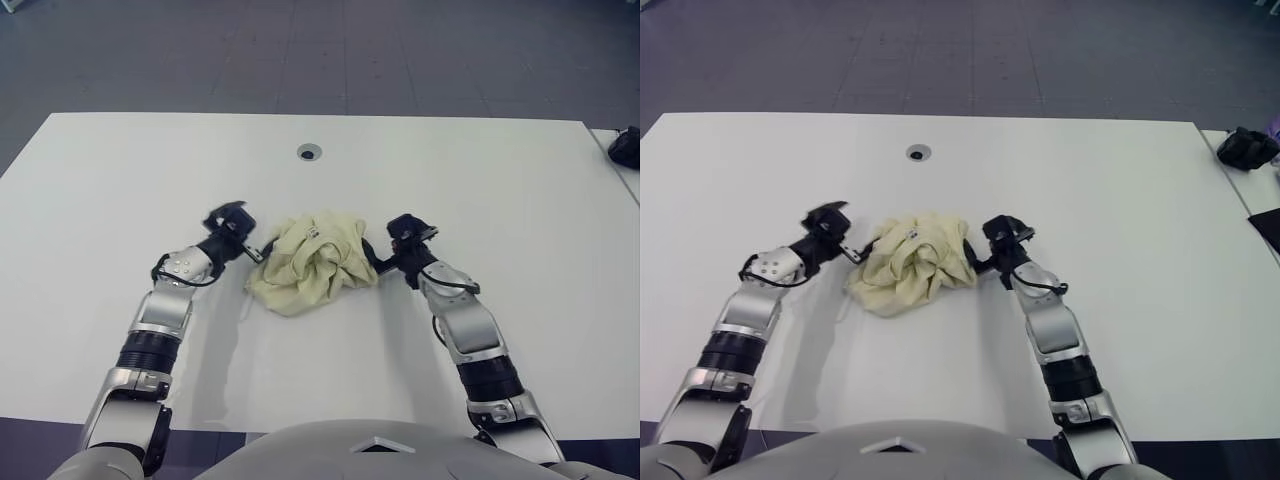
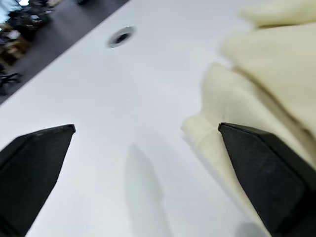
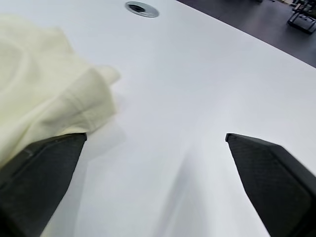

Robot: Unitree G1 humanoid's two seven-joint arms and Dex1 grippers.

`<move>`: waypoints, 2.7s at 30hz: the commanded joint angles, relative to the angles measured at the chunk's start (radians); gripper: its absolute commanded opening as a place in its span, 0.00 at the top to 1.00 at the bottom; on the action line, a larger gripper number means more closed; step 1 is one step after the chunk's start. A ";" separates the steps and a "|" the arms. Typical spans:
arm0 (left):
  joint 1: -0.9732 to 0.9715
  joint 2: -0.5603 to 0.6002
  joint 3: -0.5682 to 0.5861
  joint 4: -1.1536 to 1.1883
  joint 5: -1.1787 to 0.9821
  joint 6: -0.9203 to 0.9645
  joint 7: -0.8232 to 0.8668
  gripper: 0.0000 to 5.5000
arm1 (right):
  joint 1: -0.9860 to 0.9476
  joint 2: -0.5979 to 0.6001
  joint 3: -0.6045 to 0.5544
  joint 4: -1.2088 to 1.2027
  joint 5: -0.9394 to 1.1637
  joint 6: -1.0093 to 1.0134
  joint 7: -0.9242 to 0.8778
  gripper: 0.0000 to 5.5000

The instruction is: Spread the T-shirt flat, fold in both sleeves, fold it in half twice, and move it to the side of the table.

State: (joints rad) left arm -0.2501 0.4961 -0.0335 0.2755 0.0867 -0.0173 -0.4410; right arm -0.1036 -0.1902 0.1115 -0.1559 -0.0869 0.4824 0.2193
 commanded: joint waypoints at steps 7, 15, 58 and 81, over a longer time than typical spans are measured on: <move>0.143 -0.211 0.097 -0.569 -0.295 0.064 0.133 0.02 | 0.217 0.009 -0.122 -0.314 0.095 -0.123 -0.010 0.02; 0.309 -0.333 -0.027 -0.673 -0.117 0.028 0.281 0.22 | 0.258 0.017 -0.111 -0.291 0.108 -0.209 -0.018 0.21; 0.551 -0.087 -0.073 -0.802 0.021 -0.022 0.067 0.69 | 0.346 -0.256 -0.013 -0.441 0.002 -0.188 0.187 0.39; 0.417 0.112 -0.175 -0.656 0.159 0.105 -0.162 0.02 | 0.165 -0.228 0.314 -0.293 -0.338 -0.055 0.173 0.25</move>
State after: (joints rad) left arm 0.2039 0.5971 -0.1786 -0.4252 0.2063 0.1117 -0.6016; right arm 0.0818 -0.4165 0.4225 -0.4631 -0.4111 0.4366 0.3880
